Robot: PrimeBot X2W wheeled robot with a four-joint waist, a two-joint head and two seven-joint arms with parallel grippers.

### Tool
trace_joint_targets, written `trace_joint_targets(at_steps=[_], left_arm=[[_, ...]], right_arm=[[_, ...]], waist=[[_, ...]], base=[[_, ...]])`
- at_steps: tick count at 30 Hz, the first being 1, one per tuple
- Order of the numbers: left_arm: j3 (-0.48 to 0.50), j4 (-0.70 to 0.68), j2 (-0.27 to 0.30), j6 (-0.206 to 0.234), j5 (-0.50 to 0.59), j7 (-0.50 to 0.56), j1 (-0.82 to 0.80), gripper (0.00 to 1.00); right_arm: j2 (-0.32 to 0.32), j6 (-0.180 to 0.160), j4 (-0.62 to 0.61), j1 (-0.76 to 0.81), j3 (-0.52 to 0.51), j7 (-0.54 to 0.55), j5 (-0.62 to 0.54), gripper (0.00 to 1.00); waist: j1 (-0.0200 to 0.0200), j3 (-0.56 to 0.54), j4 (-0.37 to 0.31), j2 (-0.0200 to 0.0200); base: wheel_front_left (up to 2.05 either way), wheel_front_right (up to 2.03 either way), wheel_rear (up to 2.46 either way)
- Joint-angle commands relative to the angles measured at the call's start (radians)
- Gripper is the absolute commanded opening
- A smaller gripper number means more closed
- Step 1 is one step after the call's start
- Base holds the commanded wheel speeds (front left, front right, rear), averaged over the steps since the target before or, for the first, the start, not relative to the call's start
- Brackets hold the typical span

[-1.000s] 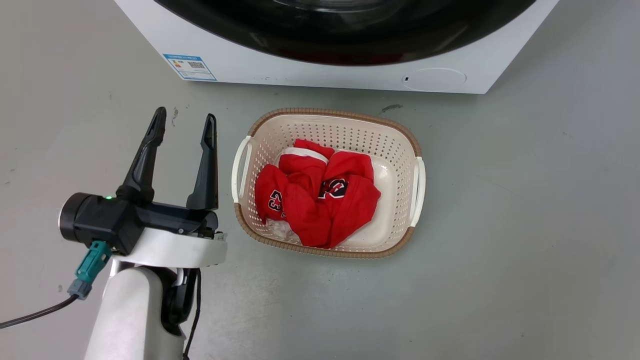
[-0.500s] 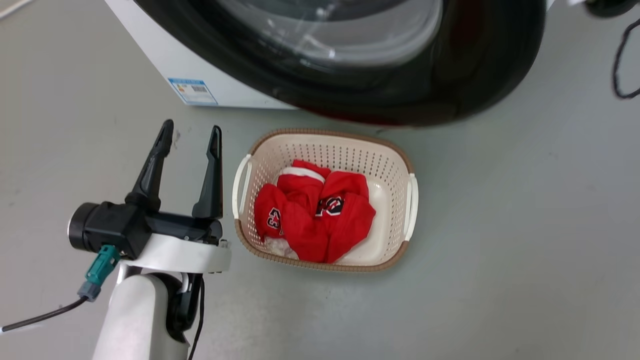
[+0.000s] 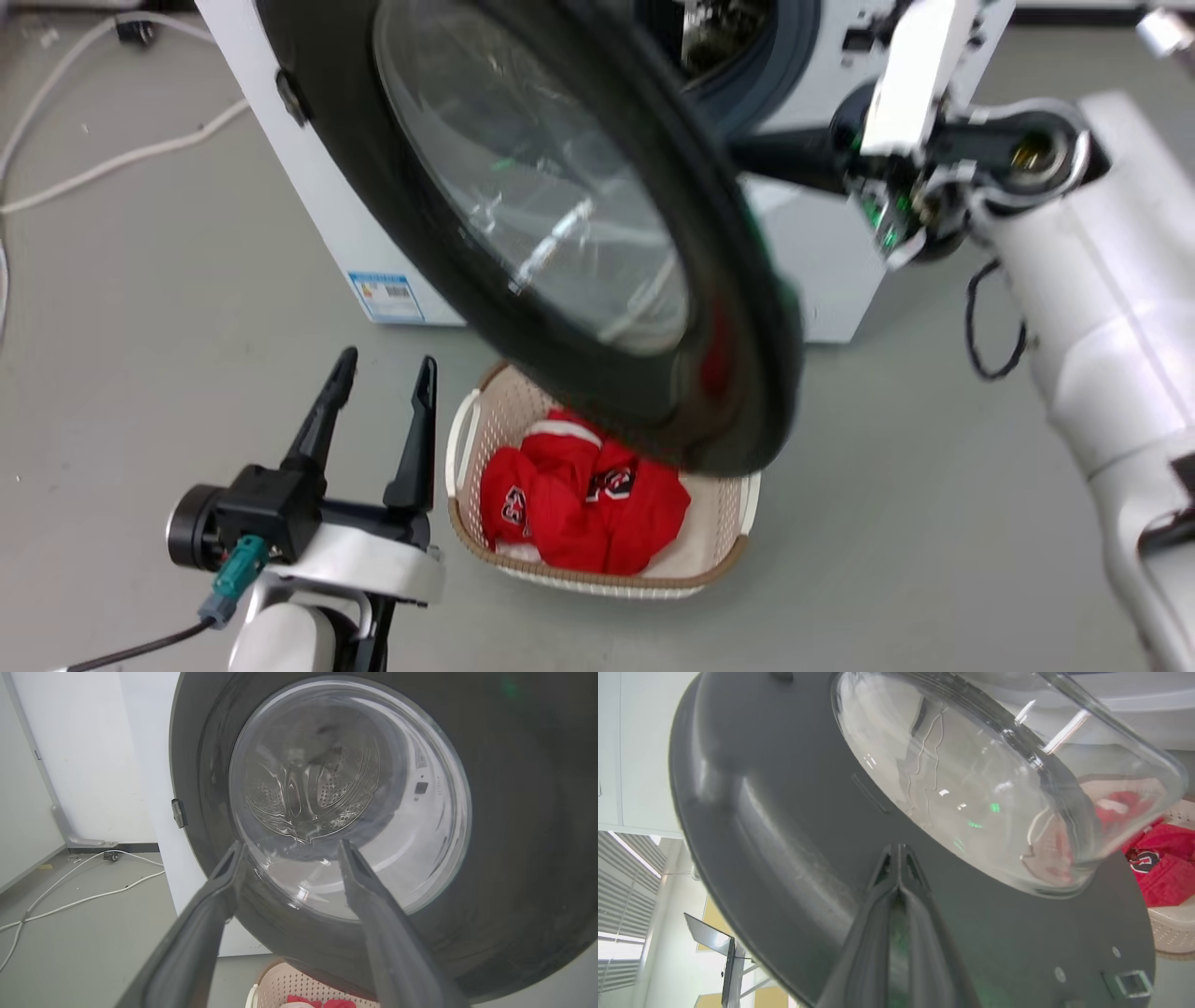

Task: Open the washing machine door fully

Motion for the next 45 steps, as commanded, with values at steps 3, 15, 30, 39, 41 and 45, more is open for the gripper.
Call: trace_joint_targets(at_steps=[3,15,30,39,41,45], left_arm=[[-0.009,0.009,-0.003,0.0,0.009,-0.002,0.03,1.0],[-0.001,0.019,-0.016,0.0,0.017,-0.002,0.08,1.0],[0.022,0.015,-0.027,0.0,0.022,-0.002,0.085,1.0],[0.048,0.009,-0.031,0.0,0.029,-0.002,0.103,1.0],[0.054,0.007,-0.031,0.0,0.031,-0.002,0.105,1.0],[0.062,0.008,-0.031,0.0,0.032,-0.002,0.114,1.0]], right_arm=[[0.014,0.003,-0.089,0.103,0.012,0.024,0.016,0.0],[0.059,0.003,-0.339,0.363,0.066,-0.006,0.029,0.0],[0.077,0.003,-0.508,0.533,0.099,-0.183,0.064,0.0],[0.058,0.003,-0.597,0.694,-0.045,-0.661,-0.068,0.37],[0.055,0.003,-0.612,0.745,-0.078,-0.756,-0.094,1.0],[0.042,0.003,-0.642,0.85,-0.124,-0.923,-0.162,1.0]], waist=[[0.0001,-0.059,0.005,0.0],[0.0001,-0.115,0.028,0.0],[0.0001,-0.114,0.011,0.0],[0.0001,-0.129,-0.015,0.0],[0.0001,-0.131,-0.021,0.0],[0.0001,-0.138,-0.028,0.0]], base=[[0.0,0.0,0.0],[0.0,0.0,0.0],[0.0,0.0,0.0],[0.0,0.0,0.0],[0.0,0.0,0.0],[0.0,0.0,0.0]])
